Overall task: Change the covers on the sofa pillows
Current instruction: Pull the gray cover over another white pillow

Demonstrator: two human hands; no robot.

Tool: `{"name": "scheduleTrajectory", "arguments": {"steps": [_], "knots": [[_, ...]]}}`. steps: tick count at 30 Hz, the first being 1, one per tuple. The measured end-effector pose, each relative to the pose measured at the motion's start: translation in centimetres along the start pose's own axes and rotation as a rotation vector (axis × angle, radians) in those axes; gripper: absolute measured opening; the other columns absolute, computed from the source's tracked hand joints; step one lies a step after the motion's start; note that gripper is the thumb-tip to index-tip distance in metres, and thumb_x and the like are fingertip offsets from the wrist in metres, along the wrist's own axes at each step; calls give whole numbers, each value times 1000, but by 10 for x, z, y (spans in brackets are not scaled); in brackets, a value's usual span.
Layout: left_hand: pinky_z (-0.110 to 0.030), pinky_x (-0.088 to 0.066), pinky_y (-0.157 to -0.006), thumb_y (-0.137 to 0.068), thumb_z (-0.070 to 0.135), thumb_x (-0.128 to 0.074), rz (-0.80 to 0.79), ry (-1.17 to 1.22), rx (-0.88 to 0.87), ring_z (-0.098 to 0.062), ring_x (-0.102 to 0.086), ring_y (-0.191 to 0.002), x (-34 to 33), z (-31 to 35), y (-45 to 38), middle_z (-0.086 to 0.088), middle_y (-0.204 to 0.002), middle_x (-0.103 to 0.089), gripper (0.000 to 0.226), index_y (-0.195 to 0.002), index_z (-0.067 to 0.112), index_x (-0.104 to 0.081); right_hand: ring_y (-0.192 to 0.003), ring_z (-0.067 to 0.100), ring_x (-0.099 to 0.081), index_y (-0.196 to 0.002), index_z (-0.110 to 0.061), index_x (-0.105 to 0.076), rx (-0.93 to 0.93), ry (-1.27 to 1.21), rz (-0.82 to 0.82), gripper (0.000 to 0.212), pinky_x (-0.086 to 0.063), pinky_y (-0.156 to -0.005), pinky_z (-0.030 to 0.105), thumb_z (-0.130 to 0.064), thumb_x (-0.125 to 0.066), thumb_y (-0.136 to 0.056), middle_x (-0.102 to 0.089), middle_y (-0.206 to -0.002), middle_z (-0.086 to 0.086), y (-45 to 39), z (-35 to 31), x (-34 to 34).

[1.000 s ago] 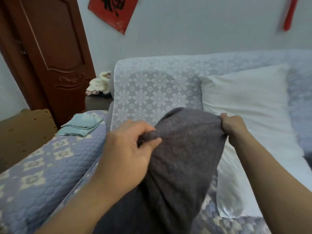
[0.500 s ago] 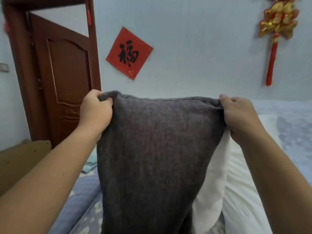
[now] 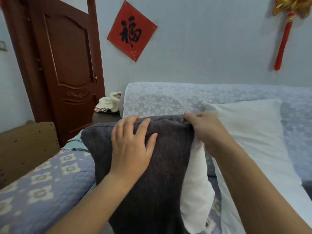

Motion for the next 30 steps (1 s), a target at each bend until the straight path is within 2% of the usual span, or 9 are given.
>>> {"name": "scheduleTrajectory", "arguments": {"steps": [4, 7, 10, 13, 18, 23, 25, 27, 30], "knots": [[-54, -38, -103, -93, 11, -57, -45, -38, 81, -35, -43, -129, -24, 4, 3, -15, -140, -44, 51, -143, 17, -49, -69, 17, -58, -95, -4, -64, -250, -426, -401, 20, -48, -69, 26, -20, -53, -100, -61, -81, 14, 8, -5, -29], [-45, -49, -89, -98, 26, -56, 40, 87, 182, -24, -50, -107, -14, 1, -12, -9, -123, -45, 41, -138, 19, -52, -85, 21, -65, -97, -2, -65, -263, -795, -275, 25, -51, -85, 31, -17, -45, -101, -67, -99, 16, -5, -9, -40], [-29, -53, -71, -98, 49, -53, 14, 275, 108, -10, -52, -90, 4, 17, -26, 7, -110, -43, 35, -125, 26, -48, -83, 20, -72, -85, -3, -67, -151, -1154, -165, 37, -53, -85, 33, -18, -39, -106, -73, -86, 12, -17, -31, -42], [-31, -52, -66, -90, 59, -56, -50, 195, 146, -11, -49, -88, 5, 20, -43, 9, -102, -41, 40, -110, 29, -38, -100, 20, -71, -98, -2, -68, -51, -1076, -176, 35, -56, -85, 32, -23, -42, -107, -74, -99, 14, -21, -60, -51], [-42, -51, -62, -87, 56, -58, -101, 138, 240, -20, -49, -83, -6, 7, -48, 2, -101, -40, 44, -104, 24, -35, -82, 12, -69, -108, 6, -59, -24, -743, -111, 25, -54, -57, 17, -16, -48, -105, -65, -91, 12, -15, -66, -75], [-36, -42, -49, -86, 17, -68, -44, -18, 186, -34, -60, -73, -34, -12, -37, -9, -104, -49, 33, -112, 14, -47, -93, 17, -65, -97, -9, -60, 71, -460, 58, 21, -55, -84, 34, -27, -52, -103, -67, -97, 7, -24, -39, -80], [-37, -38, -54, -89, 12, -60, -108, -33, 303, -35, -62, -83, -46, -21, -17, -8, -115, -48, 36, -122, 17, -47, -85, 13, -65, -95, -11, -61, 86, -525, 174, 16, -54, -78, 28, -22, -53, -102, -67, -91, 3, -39, -41, -71], [-40, -44, -66, -94, 15, -51, -327, 20, 449, -35, -61, -98, -63, -24, 28, -7, -125, -46, 38, -130, 22, -41, -71, 11, -61, -88, -8, -60, 36, -712, 295, 15, -50, -63, 21, -13, -54, -101, -64, -81, 2, -59, -47, -51], [-45, -52, -77, -93, 13, -50, -497, 66, 519, -35, -61, -96, -62, -46, 54, -7, -114, -53, 18, -107, 23, -48, -63, 10, -55, -76, -9, -53, -78, -914, 404, 23, -47, -59, 22, 0, -53, -97, -56, -76, 2, -87, -43, -21]]}}
Point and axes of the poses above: each hand's wrist, its own y-axis away from the middle knuckle, its own x-axis out of the back of the hand, z = x × y, the point moved 3 cm from there along -y, towards the middle knuckle
